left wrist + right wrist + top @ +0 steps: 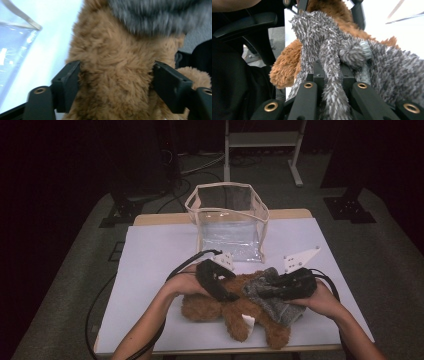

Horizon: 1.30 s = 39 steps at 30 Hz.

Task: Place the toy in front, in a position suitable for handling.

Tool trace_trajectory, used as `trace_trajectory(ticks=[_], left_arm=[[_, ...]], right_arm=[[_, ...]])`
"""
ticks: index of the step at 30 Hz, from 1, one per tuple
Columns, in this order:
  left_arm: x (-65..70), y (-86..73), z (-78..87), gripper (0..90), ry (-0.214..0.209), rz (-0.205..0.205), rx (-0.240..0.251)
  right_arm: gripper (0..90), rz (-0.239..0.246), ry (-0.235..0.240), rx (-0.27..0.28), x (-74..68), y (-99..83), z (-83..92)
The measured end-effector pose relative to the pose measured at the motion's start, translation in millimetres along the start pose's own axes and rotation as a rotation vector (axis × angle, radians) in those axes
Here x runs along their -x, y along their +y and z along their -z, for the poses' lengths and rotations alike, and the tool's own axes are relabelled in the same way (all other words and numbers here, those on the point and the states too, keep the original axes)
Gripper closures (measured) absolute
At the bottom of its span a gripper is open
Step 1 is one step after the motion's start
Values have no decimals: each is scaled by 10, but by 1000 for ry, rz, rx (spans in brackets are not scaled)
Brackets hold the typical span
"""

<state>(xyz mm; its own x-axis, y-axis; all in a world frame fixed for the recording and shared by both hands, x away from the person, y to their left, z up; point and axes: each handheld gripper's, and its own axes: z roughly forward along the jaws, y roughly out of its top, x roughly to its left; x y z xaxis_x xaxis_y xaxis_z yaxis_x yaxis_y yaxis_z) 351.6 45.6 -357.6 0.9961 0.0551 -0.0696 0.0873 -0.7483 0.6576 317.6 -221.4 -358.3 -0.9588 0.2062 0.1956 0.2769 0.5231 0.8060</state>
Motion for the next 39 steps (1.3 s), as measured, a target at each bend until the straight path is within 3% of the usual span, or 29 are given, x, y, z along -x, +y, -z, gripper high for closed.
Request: trace_trajectory(ticks=[7, 14, 16, 23, 25, 26, 28, 30, 34, 39], left_arm=[[76, -15, 32, 304, -21, -29, -17], [41, 90, -53, 100, -6, -27, -36], [31, 111, -87, 78, -9, -26, -34], [38, 204, -249, 63, -26, -44, -129], [61, 235, -284, 132, -19, -58, -163], [62, 240, -285, 247, -11, -59, -167], [66, 244, -248, 396, 4, -64, -151], [45, 240, -185, 478, 18, -53, -116], [22, 272, -61, 549, 72, -79, -71], [-71, 340, 89, 563, 149, -80, -43]], right_arm=[[797, -35, -37, 30, 48, -109, 135], [798, -21, -9, -11, 13, -119, 9], [798, -22, -7, -9, 13, -128, 11], [798, -20, -8, -6, 24, -127, 4], [797, -22, -9, -4, 37, -134, 3], [796, -24, -11, -6, 42, -139, 2], [795, -32, -23, 3, 57, -149, 13], [794, -41, -31, 29, 82, -152, 47], [793, -50, -48, 46, 135, -66, 107], [793, -24, -94, 31, 187, 154, 147]])
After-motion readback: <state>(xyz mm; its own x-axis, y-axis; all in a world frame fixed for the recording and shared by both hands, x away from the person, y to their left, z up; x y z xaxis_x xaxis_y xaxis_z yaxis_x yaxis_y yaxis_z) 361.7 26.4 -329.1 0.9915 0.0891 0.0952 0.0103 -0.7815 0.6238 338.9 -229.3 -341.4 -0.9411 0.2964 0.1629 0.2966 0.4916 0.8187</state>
